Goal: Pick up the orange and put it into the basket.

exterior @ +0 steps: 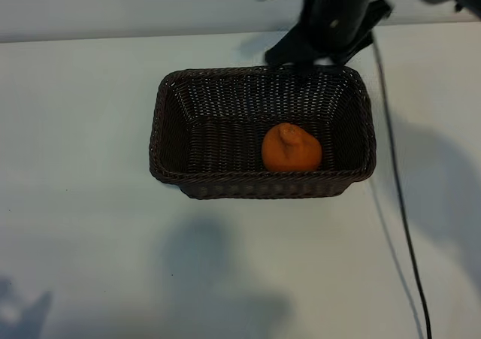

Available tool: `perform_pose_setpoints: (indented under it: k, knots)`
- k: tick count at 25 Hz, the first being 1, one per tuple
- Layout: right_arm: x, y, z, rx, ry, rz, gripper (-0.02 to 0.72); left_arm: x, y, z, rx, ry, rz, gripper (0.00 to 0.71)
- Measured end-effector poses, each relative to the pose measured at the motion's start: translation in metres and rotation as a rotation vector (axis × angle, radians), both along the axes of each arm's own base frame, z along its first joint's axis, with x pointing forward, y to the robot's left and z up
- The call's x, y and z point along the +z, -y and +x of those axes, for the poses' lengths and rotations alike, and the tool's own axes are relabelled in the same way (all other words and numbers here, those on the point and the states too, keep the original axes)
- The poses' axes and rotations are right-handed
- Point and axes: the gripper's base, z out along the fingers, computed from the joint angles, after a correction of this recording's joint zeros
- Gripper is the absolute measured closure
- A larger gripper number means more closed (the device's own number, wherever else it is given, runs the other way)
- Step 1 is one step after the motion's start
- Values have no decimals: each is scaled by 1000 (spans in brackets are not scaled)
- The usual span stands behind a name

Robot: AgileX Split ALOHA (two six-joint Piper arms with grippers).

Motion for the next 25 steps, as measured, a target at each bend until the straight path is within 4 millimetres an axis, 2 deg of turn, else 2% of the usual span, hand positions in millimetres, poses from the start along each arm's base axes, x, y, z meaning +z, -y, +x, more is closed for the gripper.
perform_pose_setpoints:
  k: [3, 9, 13, 17, 21, 25]
  knots:
    - [4, 35, 11, -79, 14, -23, 168, 0, 0, 0, 0, 0, 1, 146]
    - [5, 118, 26, -271, 15, -32, 168, 0, 0, 0, 0, 0, 1, 146]
    - [5, 176, 28, -397, 12, -29, 168, 0, 0, 0, 0, 0, 1, 146]
    - [4, 224, 23, -519, 4, 21, 168, 0, 0, 0, 0, 0, 1, 146]
    - [5, 248, 19, -585, 0, 75, 168, 0, 0, 0, 0, 0, 1, 146]
    - [8, 252, 17, -596, 7, 109, 168, 0, 0, 0, 0, 0, 1, 146]
